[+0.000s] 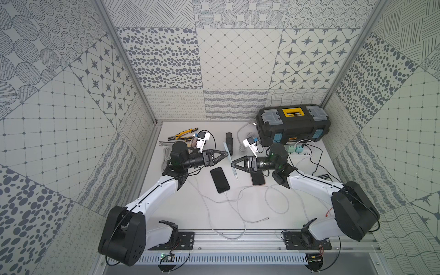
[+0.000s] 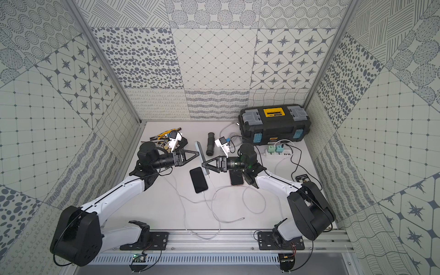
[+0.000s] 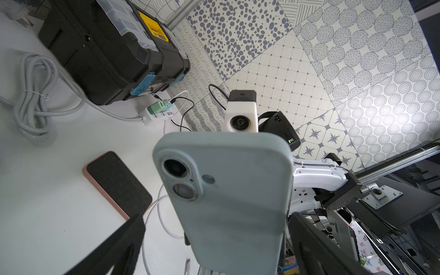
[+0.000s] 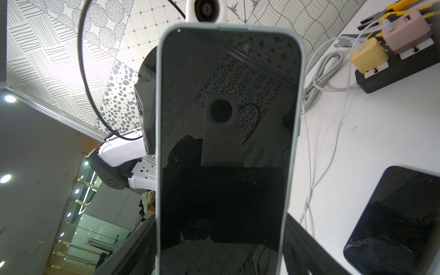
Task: Unplug the charging cable from the phone
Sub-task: Pick up the phone at the center of the board.
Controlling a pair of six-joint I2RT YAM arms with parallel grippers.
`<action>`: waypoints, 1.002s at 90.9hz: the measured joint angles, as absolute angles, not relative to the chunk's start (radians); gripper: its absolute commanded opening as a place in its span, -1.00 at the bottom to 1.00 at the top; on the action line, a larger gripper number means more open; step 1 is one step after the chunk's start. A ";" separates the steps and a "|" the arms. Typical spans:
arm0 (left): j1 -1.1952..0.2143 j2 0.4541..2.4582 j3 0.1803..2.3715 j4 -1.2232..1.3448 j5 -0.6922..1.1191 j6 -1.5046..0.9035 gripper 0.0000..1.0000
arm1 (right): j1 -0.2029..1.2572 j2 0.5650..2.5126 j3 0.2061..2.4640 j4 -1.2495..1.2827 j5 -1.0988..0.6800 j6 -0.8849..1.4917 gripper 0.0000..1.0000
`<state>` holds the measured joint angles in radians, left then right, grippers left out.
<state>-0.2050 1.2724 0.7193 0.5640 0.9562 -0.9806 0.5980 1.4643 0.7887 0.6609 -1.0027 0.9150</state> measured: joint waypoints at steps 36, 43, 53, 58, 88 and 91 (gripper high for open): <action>-0.219 1.298 0.719 0.646 0.977 -1.049 0.85 | 0.618 1.488 0.789 0.671 -1.006 0.918 0.11; -0.219 1.301 0.719 0.653 0.978 -1.055 0.73 | 0.620 1.488 0.789 0.677 -1.007 0.917 0.10; -0.220 1.306 0.719 0.662 0.979 -1.066 0.55 | 0.623 1.489 0.789 0.689 -1.010 0.914 0.11; -0.220 1.306 0.719 0.663 0.979 -1.072 0.47 | 0.623 1.493 0.789 0.695 -1.010 0.910 0.11; -0.222 1.308 0.719 0.665 0.977 -1.077 -0.27 | 0.624 1.493 0.789 0.693 -1.010 0.909 0.50; -0.223 1.308 0.719 0.665 0.976 -1.077 -0.40 | 0.624 1.493 0.789 0.692 -1.011 0.908 0.57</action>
